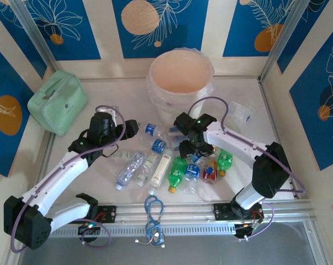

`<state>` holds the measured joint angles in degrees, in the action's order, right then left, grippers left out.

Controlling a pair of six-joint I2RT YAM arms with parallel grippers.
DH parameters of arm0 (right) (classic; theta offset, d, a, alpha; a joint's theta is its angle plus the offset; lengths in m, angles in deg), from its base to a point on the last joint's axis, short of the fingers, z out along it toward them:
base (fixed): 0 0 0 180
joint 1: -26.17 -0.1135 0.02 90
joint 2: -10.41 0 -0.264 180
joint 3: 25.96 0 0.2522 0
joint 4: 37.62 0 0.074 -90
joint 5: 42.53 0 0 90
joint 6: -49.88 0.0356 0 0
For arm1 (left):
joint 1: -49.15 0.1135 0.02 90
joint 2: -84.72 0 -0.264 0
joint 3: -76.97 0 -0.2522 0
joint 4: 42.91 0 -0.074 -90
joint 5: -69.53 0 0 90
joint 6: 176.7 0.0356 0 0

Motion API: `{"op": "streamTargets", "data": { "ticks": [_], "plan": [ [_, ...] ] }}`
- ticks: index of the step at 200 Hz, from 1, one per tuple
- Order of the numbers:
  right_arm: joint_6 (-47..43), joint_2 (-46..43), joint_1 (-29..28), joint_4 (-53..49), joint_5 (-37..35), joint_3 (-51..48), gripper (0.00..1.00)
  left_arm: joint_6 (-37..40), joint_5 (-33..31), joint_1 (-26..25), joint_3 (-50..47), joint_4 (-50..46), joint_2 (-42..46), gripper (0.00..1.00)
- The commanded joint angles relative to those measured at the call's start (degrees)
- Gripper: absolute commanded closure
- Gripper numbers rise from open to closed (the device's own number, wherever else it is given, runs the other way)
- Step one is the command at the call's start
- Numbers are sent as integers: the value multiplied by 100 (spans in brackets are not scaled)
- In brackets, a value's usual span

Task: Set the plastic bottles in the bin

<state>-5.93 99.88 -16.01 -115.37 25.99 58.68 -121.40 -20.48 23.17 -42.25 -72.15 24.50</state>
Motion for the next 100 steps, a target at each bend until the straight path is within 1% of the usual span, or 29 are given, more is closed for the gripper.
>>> {"op": "streamTargets", "data": {
  "ticks": [1,36,66,100],
  "plan": [
    [-115,113,-30,82,-196,-43,16,-83,20,-48,158,61,-57,14],
    [-115,258,-45,223,-357,-91,16,-53,-34,-48,168,5,-51,17],
    [-106,403,-49,349,-411,-148,21,-114,-21,-49,120,3,-67,19],
    [-58,514,-142,435,-509,-109,21,-173,27,-48,61,41,-88,20]
  ]
}}
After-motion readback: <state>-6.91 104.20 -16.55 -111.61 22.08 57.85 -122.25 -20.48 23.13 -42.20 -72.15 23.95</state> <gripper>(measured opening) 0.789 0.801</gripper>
